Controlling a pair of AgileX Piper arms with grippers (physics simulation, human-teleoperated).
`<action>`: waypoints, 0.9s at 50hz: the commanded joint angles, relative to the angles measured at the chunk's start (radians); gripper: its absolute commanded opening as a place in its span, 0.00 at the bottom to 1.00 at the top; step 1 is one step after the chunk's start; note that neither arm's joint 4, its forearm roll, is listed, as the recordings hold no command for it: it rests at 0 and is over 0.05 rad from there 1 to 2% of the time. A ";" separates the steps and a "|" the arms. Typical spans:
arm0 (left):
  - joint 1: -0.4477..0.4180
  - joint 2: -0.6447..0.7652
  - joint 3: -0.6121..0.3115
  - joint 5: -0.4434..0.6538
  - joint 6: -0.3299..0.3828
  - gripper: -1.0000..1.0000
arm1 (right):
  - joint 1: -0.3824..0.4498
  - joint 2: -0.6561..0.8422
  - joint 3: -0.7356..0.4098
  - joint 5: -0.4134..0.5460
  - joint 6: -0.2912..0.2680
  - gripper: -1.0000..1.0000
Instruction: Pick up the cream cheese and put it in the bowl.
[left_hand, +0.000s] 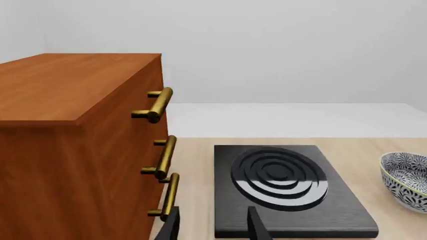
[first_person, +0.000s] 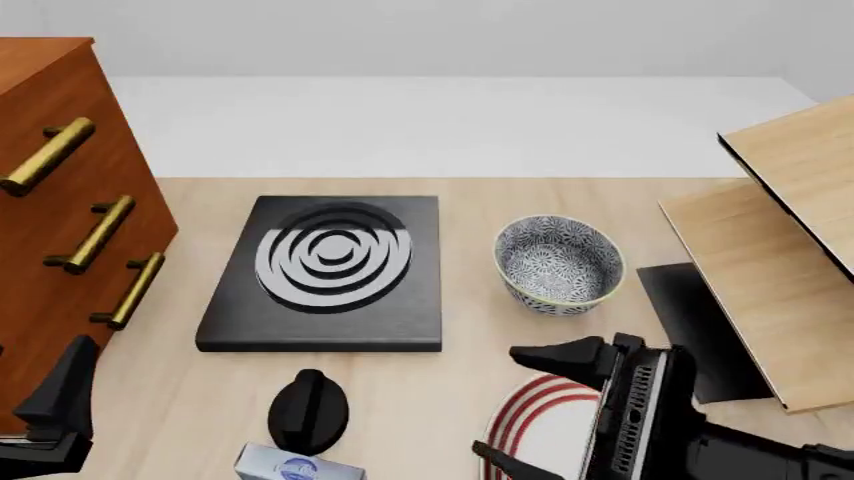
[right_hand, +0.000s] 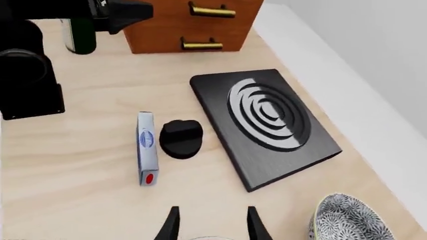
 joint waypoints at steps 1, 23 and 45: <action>0.000 0.000 0.000 0.000 0.000 1.00 | 0.094 0.226 -0.040 -0.119 0.008 1.00; 0.000 0.000 0.000 0.000 0.000 1.00 | 0.188 0.421 -0.147 -0.168 0.079 1.00; 0.000 0.000 0.000 0.000 0.000 1.00 | 0.220 0.603 -0.205 -0.252 0.163 1.00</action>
